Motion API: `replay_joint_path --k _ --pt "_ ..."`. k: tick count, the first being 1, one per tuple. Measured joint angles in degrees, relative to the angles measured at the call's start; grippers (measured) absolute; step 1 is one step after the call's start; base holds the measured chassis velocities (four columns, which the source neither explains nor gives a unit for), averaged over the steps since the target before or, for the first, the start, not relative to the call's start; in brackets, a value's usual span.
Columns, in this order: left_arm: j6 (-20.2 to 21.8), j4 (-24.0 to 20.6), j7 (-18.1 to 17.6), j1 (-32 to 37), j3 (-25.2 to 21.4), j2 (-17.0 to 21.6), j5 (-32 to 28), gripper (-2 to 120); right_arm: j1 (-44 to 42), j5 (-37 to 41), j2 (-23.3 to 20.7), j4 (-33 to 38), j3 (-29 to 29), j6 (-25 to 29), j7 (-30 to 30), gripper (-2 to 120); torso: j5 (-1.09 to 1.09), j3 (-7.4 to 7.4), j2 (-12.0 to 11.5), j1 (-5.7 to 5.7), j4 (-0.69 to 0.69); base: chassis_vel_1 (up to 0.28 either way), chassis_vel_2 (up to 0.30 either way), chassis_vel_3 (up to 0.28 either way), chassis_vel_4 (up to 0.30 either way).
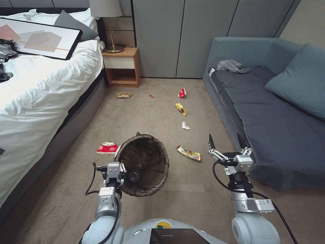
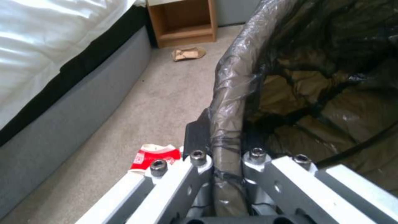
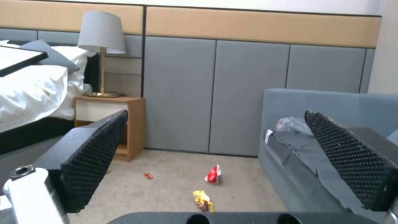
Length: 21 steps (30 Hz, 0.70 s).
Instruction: Pick up the trash bin, then pick up the garbage from the floor and place it into the trash bin.
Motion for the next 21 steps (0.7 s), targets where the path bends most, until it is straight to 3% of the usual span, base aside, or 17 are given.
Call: replay_joint_path --k 12,21 --pt "-0.11 0.07 -0.13 -0.25 -0.04 0.0 0.1 0 -0.1 -0.5 0.0 -0.08 -0.05 0.35 -0.59 100 0.01 0.01 -0.01 0.0 0.0 -0.154 0.136 0.14 -0.137" --pt "-0.11 0.06 -0.26 -0.55 -0.36 -0.11 0.1 0 1.22 -2.13 -0.63 -1.53 0.36 5.05 -4.36 100 0.0 0.03 -0.01 0.02 0.0 -0.179 0.191 0.194 -0.193"
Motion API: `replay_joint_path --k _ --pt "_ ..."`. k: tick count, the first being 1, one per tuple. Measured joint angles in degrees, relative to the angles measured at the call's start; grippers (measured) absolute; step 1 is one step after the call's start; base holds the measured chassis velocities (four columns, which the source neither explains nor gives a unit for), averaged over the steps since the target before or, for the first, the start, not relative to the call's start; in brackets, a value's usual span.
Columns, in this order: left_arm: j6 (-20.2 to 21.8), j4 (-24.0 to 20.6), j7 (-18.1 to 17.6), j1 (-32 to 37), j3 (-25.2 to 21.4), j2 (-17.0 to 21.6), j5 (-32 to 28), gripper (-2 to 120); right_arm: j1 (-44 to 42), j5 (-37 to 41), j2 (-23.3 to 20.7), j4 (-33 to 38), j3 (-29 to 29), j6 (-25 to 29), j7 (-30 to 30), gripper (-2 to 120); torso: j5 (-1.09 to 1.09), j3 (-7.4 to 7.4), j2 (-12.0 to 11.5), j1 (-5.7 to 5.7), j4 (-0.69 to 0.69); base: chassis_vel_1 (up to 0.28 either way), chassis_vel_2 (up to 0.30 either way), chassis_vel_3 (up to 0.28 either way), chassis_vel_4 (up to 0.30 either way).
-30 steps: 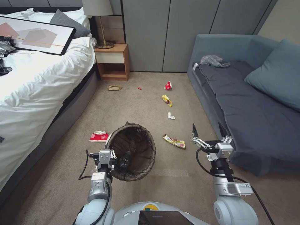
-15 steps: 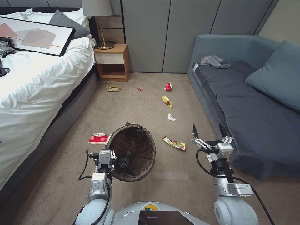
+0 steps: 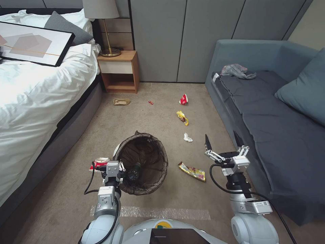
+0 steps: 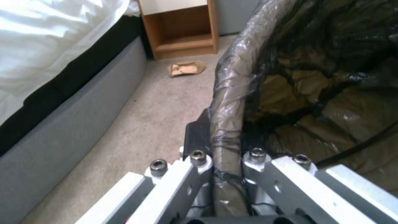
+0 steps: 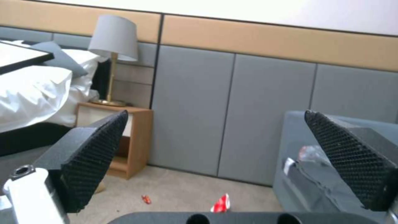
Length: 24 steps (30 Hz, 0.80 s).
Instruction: Pick up the trash bin, then pick up the garbage from the floor and place it into the trash bin.
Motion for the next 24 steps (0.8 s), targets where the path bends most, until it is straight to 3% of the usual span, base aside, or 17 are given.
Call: replay_joint_path --k 17,24 --pt "0.12 -0.03 0.03 0.07 -0.01 -0.06 0.21 0 0.83 -0.11 -1.33 -0.26 -0.16 -0.09 -0.73 100 0.0 -0.03 0.01 -0.02 -0.01 0.008 -0.002 -0.003 0.004" --pt "0.15 -0.09 0.04 0.11 -0.05 0.02 0.21 0 1.65 0.4 -4.79 -0.8 -0.13 -1.81 -0.27 100 -0.01 -0.02 0.0 -0.02 0.01 0.0 0.0 0.0 0.0"
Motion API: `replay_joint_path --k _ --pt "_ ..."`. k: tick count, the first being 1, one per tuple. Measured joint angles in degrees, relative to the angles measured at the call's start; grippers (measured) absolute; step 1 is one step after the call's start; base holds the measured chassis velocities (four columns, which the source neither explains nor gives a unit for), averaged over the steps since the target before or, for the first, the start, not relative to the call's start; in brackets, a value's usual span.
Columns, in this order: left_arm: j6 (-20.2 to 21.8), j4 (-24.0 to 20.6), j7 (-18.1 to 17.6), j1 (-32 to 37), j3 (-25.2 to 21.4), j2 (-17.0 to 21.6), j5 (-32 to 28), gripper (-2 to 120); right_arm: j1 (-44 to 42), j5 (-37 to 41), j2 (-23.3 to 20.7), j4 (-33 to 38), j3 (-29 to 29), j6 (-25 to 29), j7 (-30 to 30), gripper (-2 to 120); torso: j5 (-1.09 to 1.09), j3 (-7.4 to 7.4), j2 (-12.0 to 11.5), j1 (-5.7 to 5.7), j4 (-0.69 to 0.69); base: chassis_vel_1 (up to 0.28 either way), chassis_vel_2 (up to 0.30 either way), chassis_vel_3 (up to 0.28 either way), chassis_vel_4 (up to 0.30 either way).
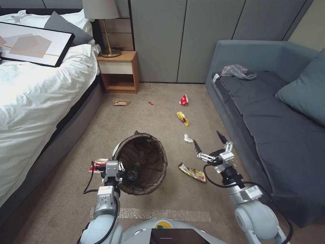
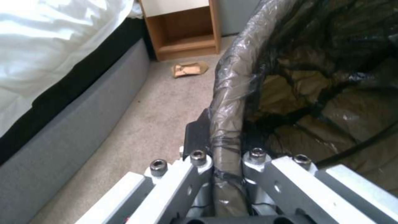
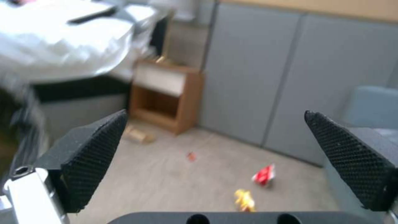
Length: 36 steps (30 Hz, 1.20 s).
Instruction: Pick up the trash bin, then pick up the garbage from the floor and place it into the trash bin.
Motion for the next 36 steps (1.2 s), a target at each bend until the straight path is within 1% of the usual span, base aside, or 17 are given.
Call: replay_joint_path --k 2,3,4,5,6,7,10,11,16,17,19,21,23,24,25,28,36 --pt "0.03 -0.05 0.02 -0.06 -0.16 0.28 0.0 0 0.81 2.84 -3.87 -0.98 -0.36 -3.01 -1.16 100 0.0 0.0 0.0 0.0 -0.01 0.0 0.0 0.0 0.0" --pt "0.03 -0.05 0.02 -0.06 -0.16 0.28 0.0 0 0.81 2.84 -3.87 -0.98 -0.36 -3.01 -1.16 100 0.0 0.0 0.0 0.0 -0.01 0.0 0.0 0.0 0.0" --pt "0.06 -0.07 0.04 -0.15 -0.29 0.45 0.0 0 1.87 4.94 -6.83 -2.52 -0.88 -5.33 -2.43 100 0.01 -0.01 0.0 0.0 -0.03 0.0 0.0 0.0 0.0" --pt "0.06 -0.08 0.05 -0.2 -0.34 0.5 -0.01 0 2.61 5.78 -8.64 -3.81 -1.33 -6.2 -3.04 100 0.0 0.0 0.0 0.0 -0.01 0.0 0.0 0.0 0.0" --pt "0.07 -0.08 0.08 -0.24 -0.52 0.63 -0.07 0 4.86 7.01 -13.2 -7.59 -2.68 -7.89 -4.31 100 0.01 0.0 0.0 0.0 0.01 0.0 0.0 0.0 0.0" --pt "0.07 -0.08 0.08 -0.24 -0.52 0.63 -0.07 0 4.86 7.01 -13.2 -7.59 -2.68 -7.89 -4.31 100 0.01 0.0 0.0 0.0 0.01 0.0 0.0 0.0 0.0" --pt "0.03 0.02 0.2 -0.13 -0.61 0.66 -0.11 0 9.67 8.48 -19.71 -15.79 -5.24 -11.02 -6.88 100 0.02 0.0 0.0 0.0 0.01 0.0 0.0 0.0 0.0" --pt "0.03 0.02 0.2 -0.13 -0.61 0.66 -0.11 0 9.67 8.48 -19.71 -15.79 -5.24 -11.02 -6.88 100 0.02 0.0 0.0 0.0 0.01 0.0 0.0 0.0 0.0" --pt "0.03 0.26 0.31 0.36 -0.62 0.09 0.68 0 19.04 9.33 -26.09 -26.43 -8.88 -21.14 -11.64 100 0.01 0.01 0.0 0.0 -0.01 0.0 0.0 0.0 0.0" --pt "0.03 0.26 0.31 0.36 -0.62 0.09 0.68 0 19.04 9.33 -26.09 -26.43 -8.88 -21.14 -11.64 100 0.01 0.01 0.0 0.0 -0.01 0.0 0.0 0.0 0.0" --pt "-0.01 0.46 0.34 0.41 -0.35 -0.35 1.33 0 23.5 7.02 -27.78 -32.48 -11.28 -25.06 -12.46 100 0.01 0.01 0.0 0.0 -0.01 0.0 0.0 0.0 0.0" --pt "-0.03 0.49 0.34 0.45 -0.33 -0.45 1.49 0 24.48 6.53 -27.96 -33.97 -11.8 -25.53 -12.79 100 0.01 0.01 0.0 0.0 -0.01 0.0 0.0 0.0 0.0" --pt "-0.11 0.55 0.36 0.78 -0.23 -0.74 2.09 0 28.49 3.77 -27.92 -40.48 -14.22 -27.12 -14.04 100 0.01 0.01 0.0 0.0 -0.01 0.0 0.0 0.0 0.0" --pt "-0.16 0.55 0.36 0.94 -0.23 -0.8 2.34 0 29.98 2.59 -27.6 -43.15 -15.11 -27.48 -15.05 100 0.01 0.01 0.0 0.0 -0.01 0.0 0.0 0.0 0.0" --pt "-0.16 0.55 0.36 0.94 -0.23 -0.8 2.34 0 29.98 2.59 -27.6 -43.15 -15.11 -27.48 -15.05 100 0.01 0.01 0.0 0.0 -0.01 0.0 0.0 0.0 0.0" --pt "-0.19 0.52 0.35 1.28 -0.34 -0.94 2.66 0 32.51 0.48 -26.38 -48.59 -16.84 -26.97 -18.46 100 0.0 0.01 0.0 0.0 -0.01 0.0 0.0 0.0 0.0" --pt "-0.35 0.48 0.29 1.63 -0.39 -1.0 2.93 0 32.09 -0.64 -25.3 -50.84 -17.43 -24.12 -22.96 100 0.0 0.0 0.0 0.0 -0.01 0.0 0.0 0.0 0.0"
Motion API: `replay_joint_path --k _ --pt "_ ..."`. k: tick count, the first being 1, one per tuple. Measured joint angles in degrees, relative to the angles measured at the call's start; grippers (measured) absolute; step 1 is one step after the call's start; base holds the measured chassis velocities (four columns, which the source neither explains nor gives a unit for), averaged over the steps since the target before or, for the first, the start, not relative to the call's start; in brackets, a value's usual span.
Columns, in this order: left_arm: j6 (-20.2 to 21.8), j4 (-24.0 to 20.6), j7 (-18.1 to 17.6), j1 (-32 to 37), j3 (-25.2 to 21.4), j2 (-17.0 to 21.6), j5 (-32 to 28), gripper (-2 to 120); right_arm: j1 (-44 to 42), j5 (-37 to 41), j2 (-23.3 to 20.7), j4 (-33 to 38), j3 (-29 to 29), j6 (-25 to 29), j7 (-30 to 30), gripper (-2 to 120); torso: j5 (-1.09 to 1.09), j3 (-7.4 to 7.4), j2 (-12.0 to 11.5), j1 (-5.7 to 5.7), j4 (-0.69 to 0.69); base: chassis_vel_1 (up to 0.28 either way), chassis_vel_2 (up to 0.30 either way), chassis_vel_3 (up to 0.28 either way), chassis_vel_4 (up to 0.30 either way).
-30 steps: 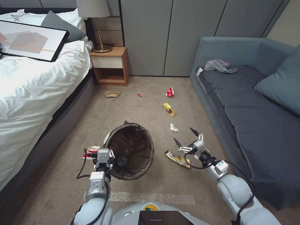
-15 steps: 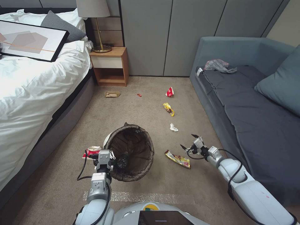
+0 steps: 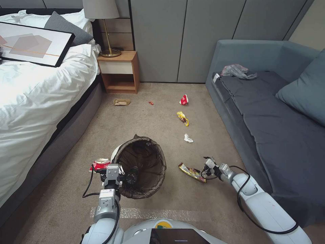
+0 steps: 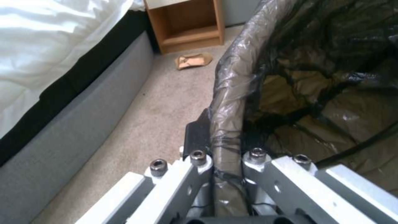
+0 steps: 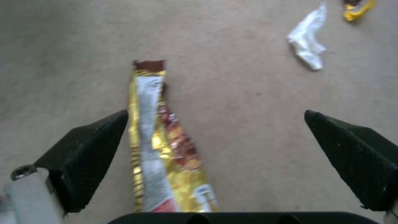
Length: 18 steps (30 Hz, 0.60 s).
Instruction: Pick up the trash bin, then pick up the garbage from the floor and place it into the trash bin.
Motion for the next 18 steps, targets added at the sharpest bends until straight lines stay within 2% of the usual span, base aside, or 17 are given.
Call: replay_joint_path --k 10,18 --pt "-0.16 -0.06 -0.06 -0.26 0.17 0.01 0.03 0 -2.99 -0.2 -0.19 1.86 2.11 2.88 -5.15 100 -0.01 0.0 0.0 0.0 0.0 0.0 0.0 0.0 0.0" --pt "-0.19 0.02 -0.1 -0.46 0.43 0.02 0.04 0 -2.45 -1.58 -0.11 -1.09 2.53 5.82 -7.15 100 0.01 0.0 0.0 0.0 -0.01 0.0 0.0 0.0 0.0"
